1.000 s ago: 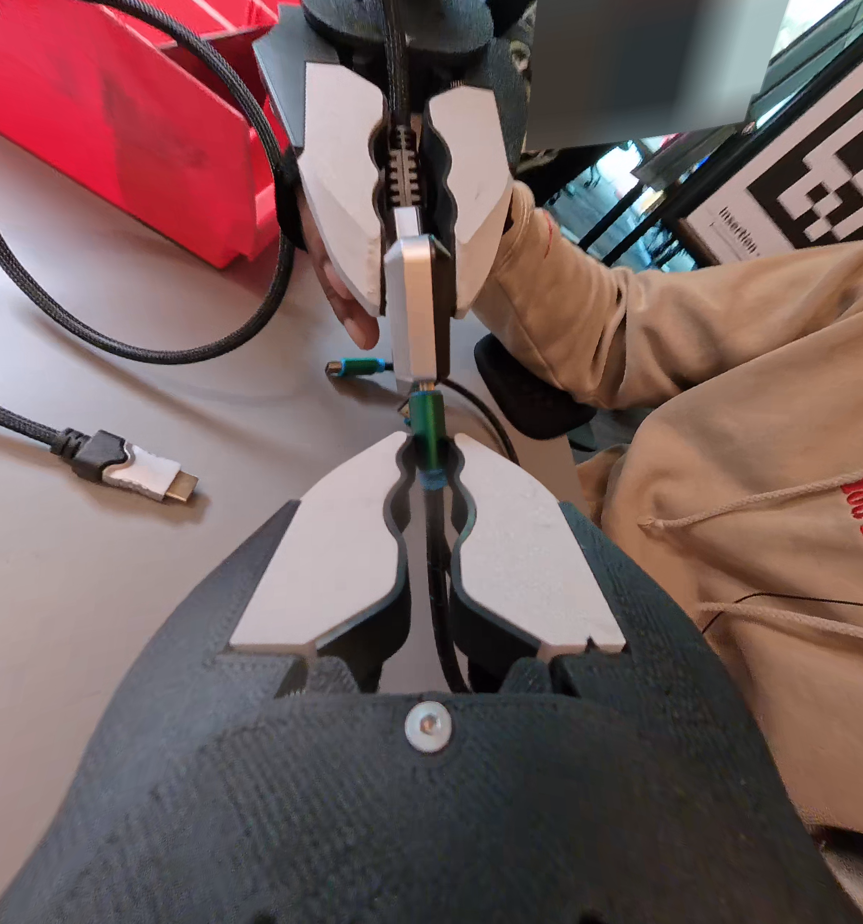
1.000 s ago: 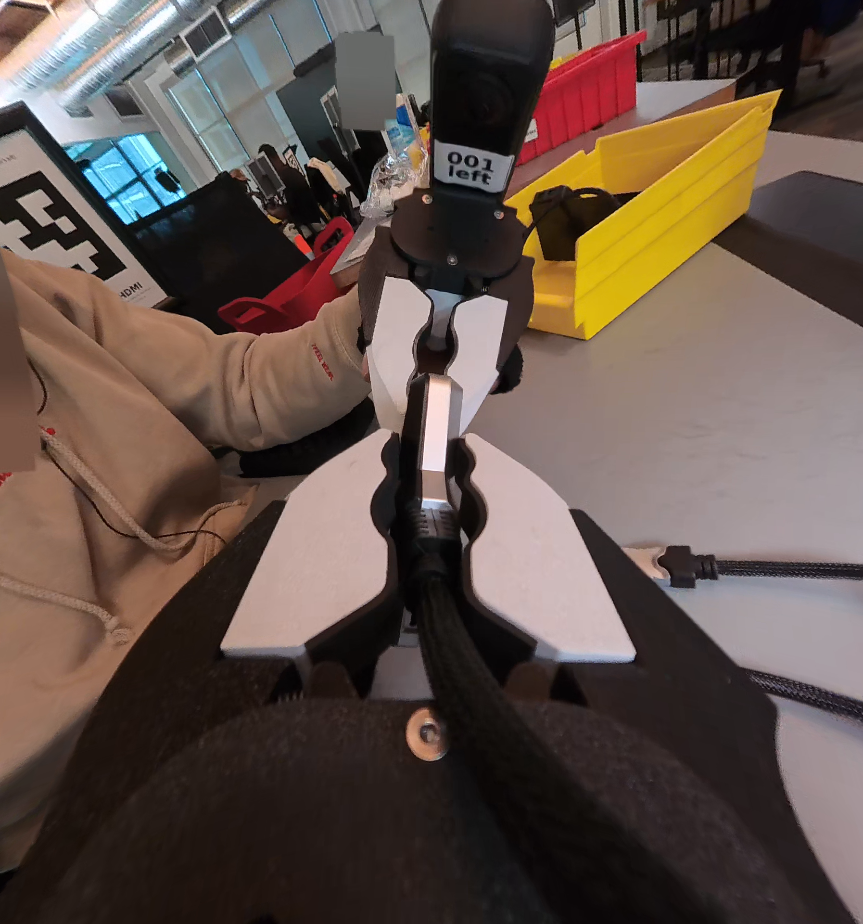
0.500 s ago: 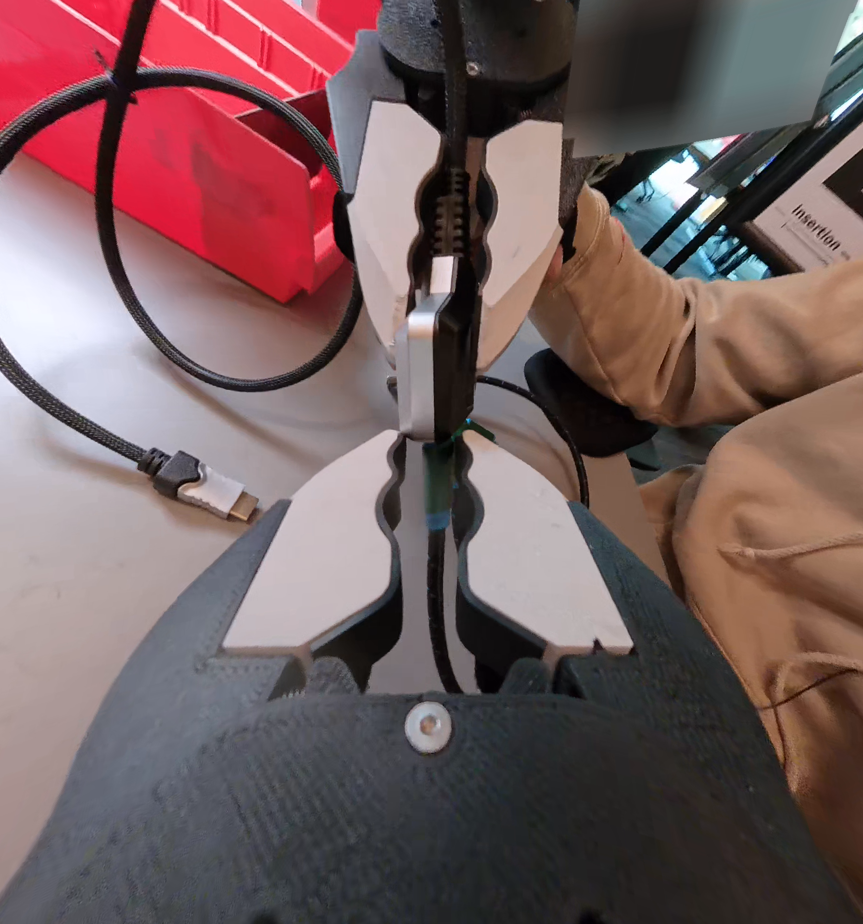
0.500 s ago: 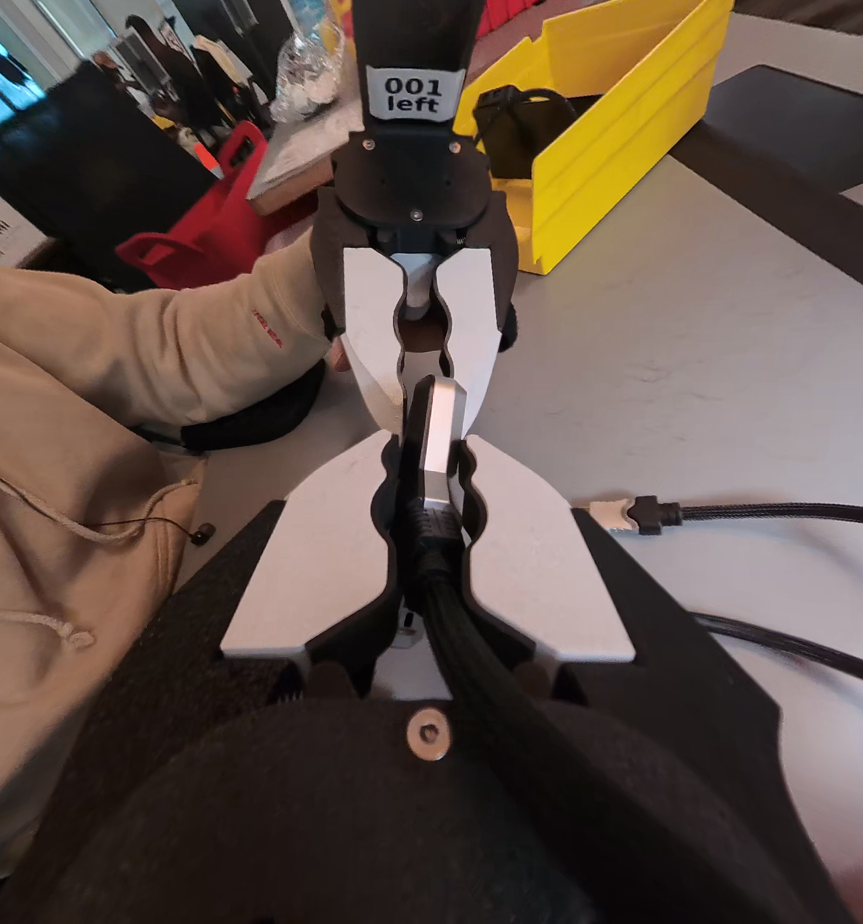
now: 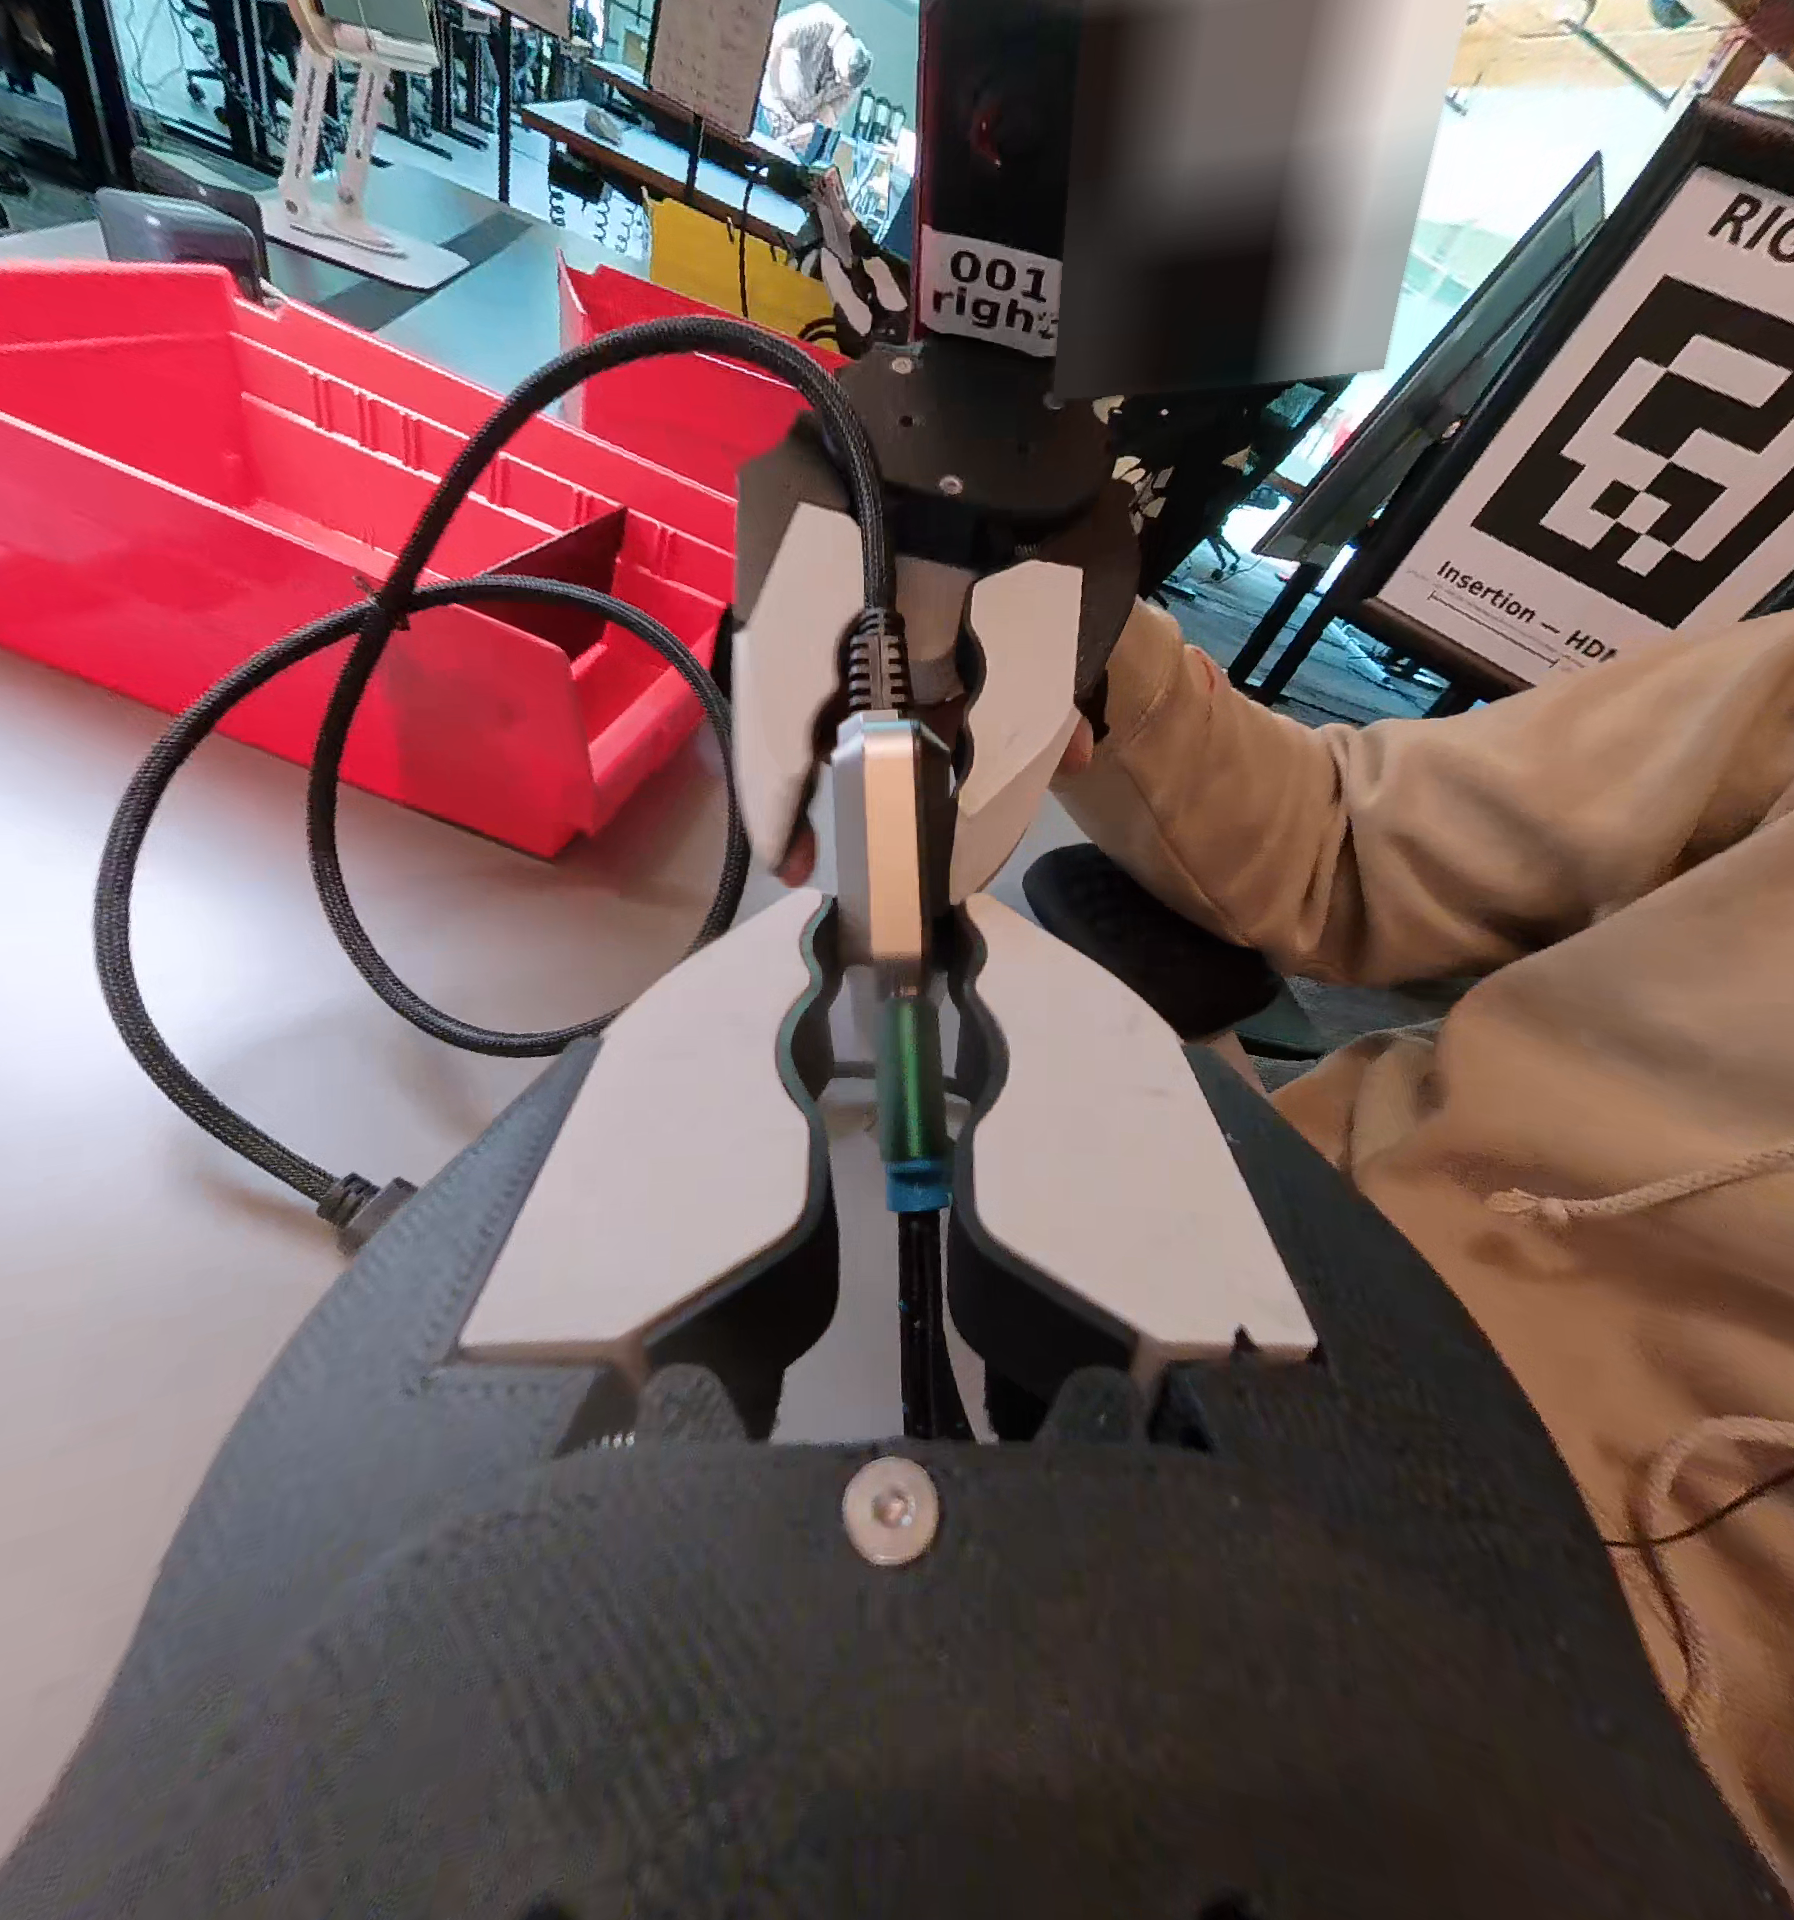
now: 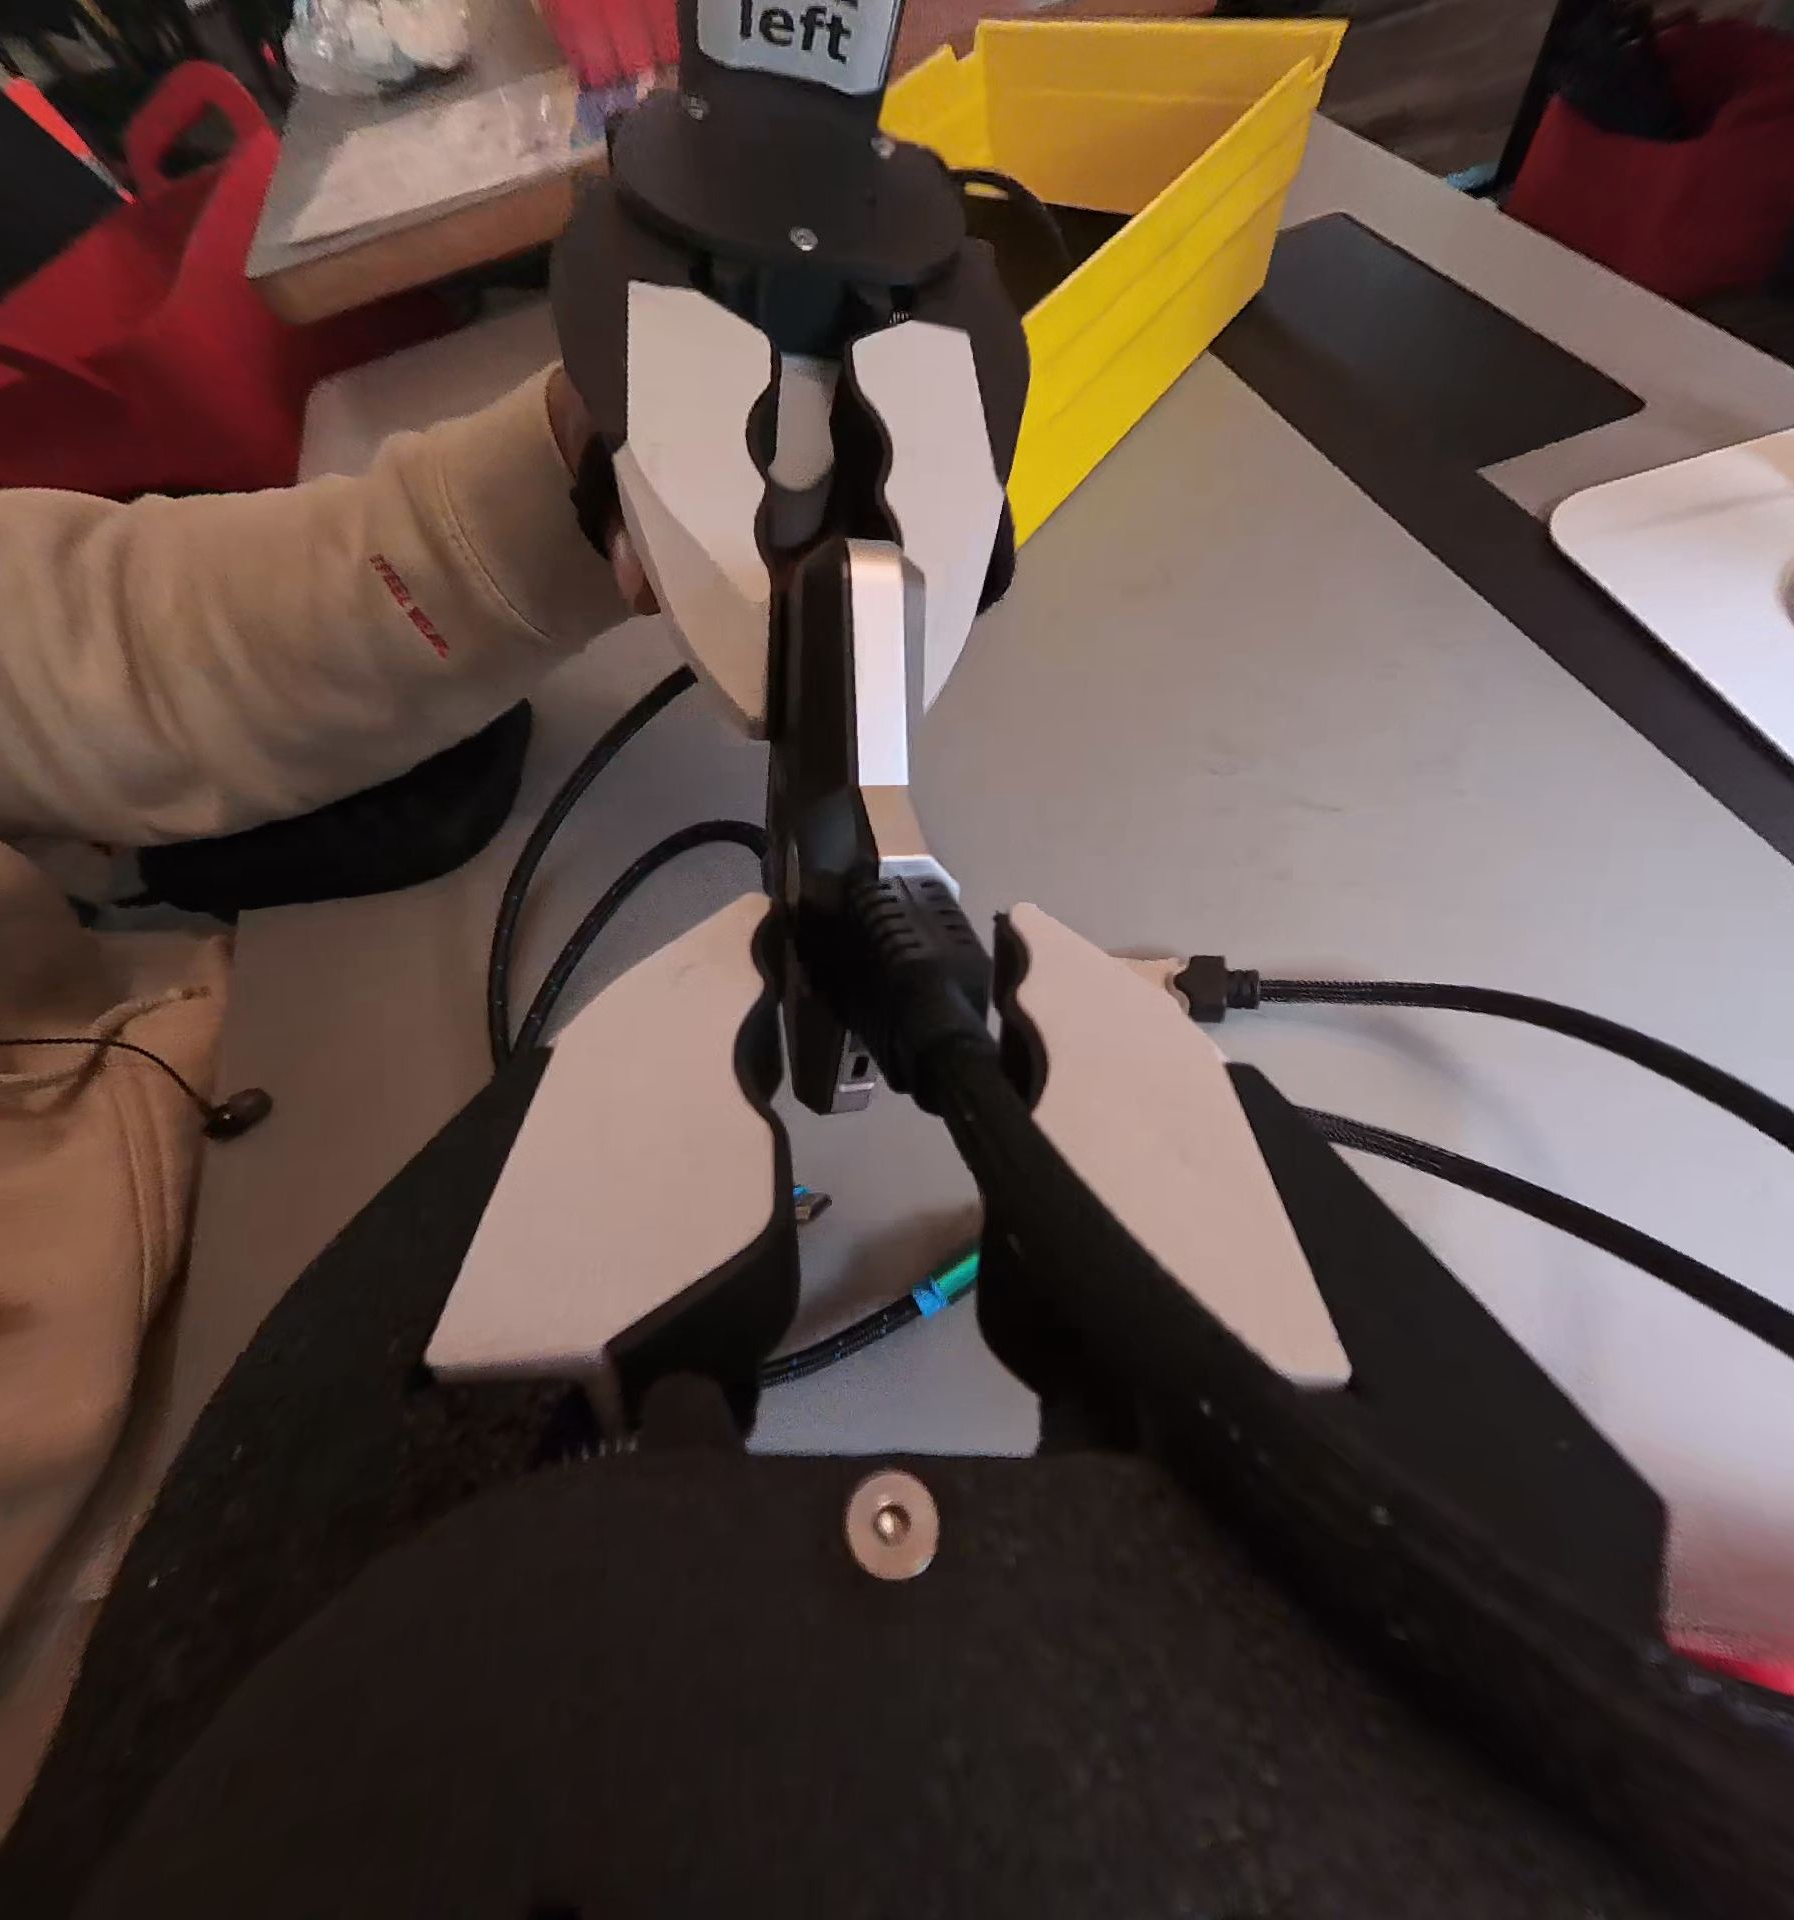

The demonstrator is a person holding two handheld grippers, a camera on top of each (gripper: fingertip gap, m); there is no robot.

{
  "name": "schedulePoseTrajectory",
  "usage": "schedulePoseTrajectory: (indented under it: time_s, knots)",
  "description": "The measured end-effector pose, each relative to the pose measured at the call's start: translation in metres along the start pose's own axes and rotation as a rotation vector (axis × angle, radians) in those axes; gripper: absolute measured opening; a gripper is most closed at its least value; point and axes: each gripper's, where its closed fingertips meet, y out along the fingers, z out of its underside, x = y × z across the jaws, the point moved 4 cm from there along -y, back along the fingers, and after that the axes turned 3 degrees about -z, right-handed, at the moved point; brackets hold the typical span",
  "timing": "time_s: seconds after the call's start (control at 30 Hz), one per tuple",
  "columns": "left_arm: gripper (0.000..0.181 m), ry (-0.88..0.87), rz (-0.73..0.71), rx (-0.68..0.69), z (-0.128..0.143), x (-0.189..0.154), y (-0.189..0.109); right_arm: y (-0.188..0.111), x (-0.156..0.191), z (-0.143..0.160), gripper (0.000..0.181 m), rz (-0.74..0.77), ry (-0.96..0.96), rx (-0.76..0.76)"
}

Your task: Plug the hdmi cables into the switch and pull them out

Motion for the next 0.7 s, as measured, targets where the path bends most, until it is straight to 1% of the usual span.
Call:
schedulePoseTrajectory:
  time_s: [0.03, 0.13, 0.23, 0.37, 0.47, 0.57, 0.63, 0.7]
  knots:
    - [0.020, 0.004, 0.002, -0.004, -0.001, -0.001, 0.000, -0.001, 0.003, 0.000, 0.031, -0.017, 0.013, -0.010]
    - [0.021, 0.027, -0.008, -0.033, -0.009, -0.008, -0.001, -0.009, 0.010, -0.011, 0.024, -0.065, 0.051, 0.012]
    - [0.024, 0.068, -0.017, -0.092, -0.027, -0.020, -0.014, -0.028, 0.019, -0.035, 0.023, -0.053, 0.023, 0.131]
    - [0.023, 0.089, -0.135, -0.224, -0.051, -0.020, -0.052, -0.072, 0.022, -0.084, 0.022, 0.056, -0.010, 0.292]
    - [0.022, 0.096, -0.184, -0.287, -0.058, -0.020, -0.073, -0.108, 0.019, -0.117, 0.022, 0.161, -0.040, 0.408]
    - [0.021, 0.086, -0.176, -0.324, -0.062, -0.022, -0.082, -0.147, 0.010, -0.143, 0.023, 0.271, -0.085, 0.501]
    - [0.021, 0.084, -0.177, -0.328, -0.062, -0.022, -0.082, -0.173, 0.002, -0.159, 0.023, 0.342, -0.087, 0.545]
    - [0.021, 0.083, -0.180, -0.314, -0.060, -0.020, -0.078, -0.195, -0.004, -0.175, 0.023, 0.382, -0.111, 0.570]
